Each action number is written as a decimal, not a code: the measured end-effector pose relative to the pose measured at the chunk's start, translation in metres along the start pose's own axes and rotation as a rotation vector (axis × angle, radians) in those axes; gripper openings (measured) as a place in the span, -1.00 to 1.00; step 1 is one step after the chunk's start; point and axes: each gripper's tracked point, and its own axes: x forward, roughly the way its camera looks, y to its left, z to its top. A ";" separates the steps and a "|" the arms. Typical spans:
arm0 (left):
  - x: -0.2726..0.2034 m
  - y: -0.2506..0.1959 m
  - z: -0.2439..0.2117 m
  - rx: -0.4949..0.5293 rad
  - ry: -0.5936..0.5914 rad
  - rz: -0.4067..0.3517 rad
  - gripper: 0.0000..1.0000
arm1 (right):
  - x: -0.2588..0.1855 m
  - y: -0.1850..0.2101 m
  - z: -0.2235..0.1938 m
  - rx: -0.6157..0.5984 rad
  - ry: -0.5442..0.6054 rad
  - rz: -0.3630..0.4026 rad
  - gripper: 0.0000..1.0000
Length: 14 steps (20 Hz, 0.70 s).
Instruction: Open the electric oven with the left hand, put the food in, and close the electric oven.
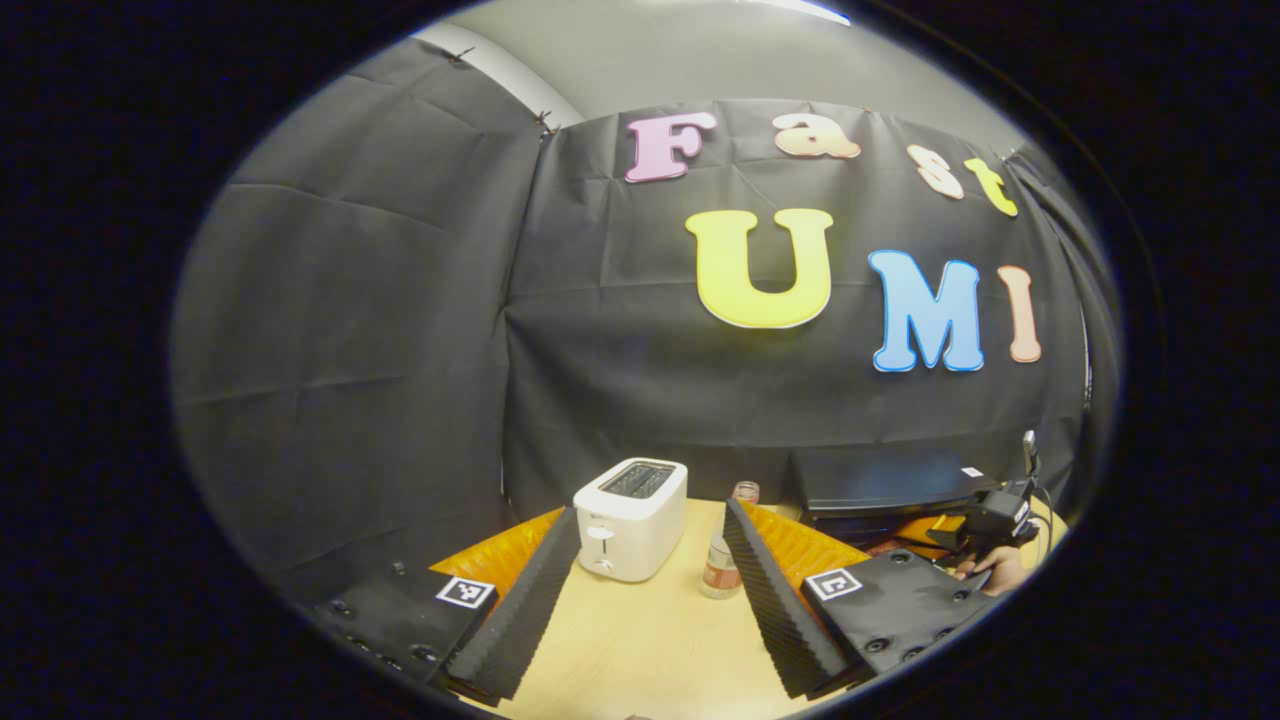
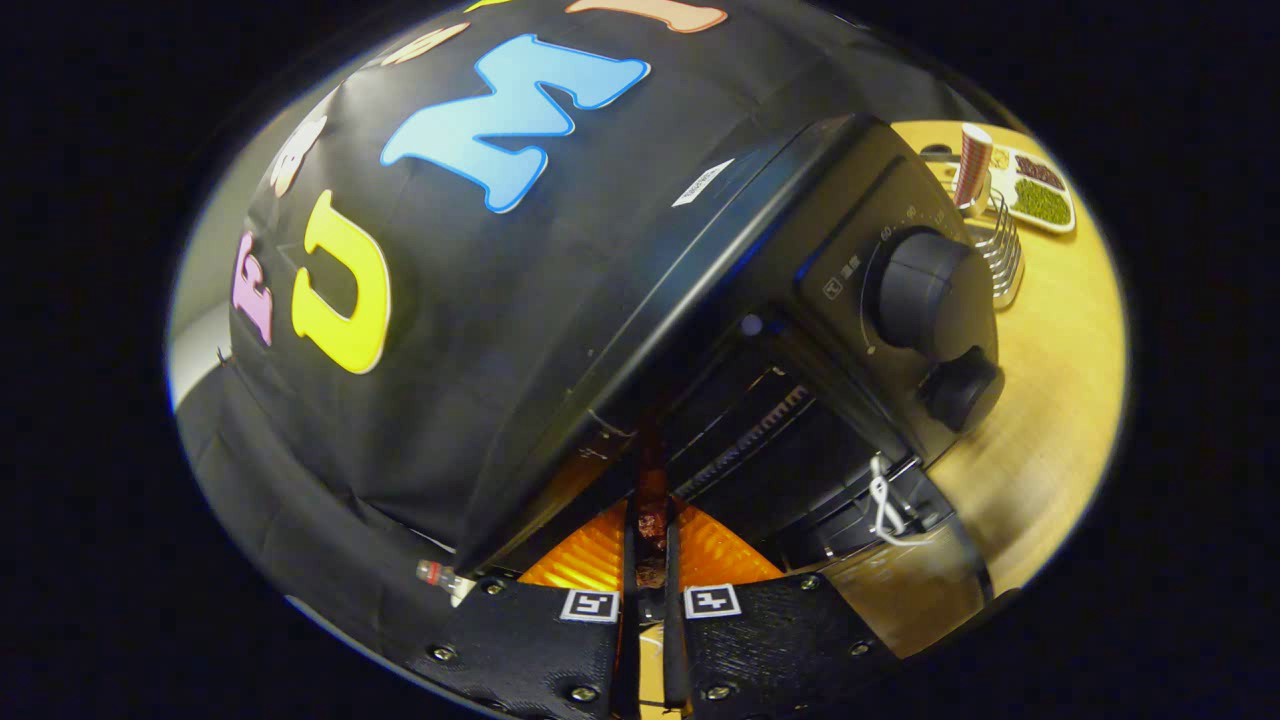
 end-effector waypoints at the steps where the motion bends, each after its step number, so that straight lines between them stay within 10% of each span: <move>1: -0.001 -0.001 -0.001 -0.001 0.001 0.002 0.94 | 0.000 0.000 0.002 -0.015 -0.015 -0.004 -0.77; 7: -0.001 -0.021 0.000 0.003 0.000 -0.031 0.94 | -0.005 -0.016 0.002 -0.150 -0.011 -0.082 -0.50; 14: -0.009 -0.045 0.005 -0.002 -0.014 -0.077 1.00 | -0.025 -0.016 0.014 -0.195 -0.012 -0.085 0.70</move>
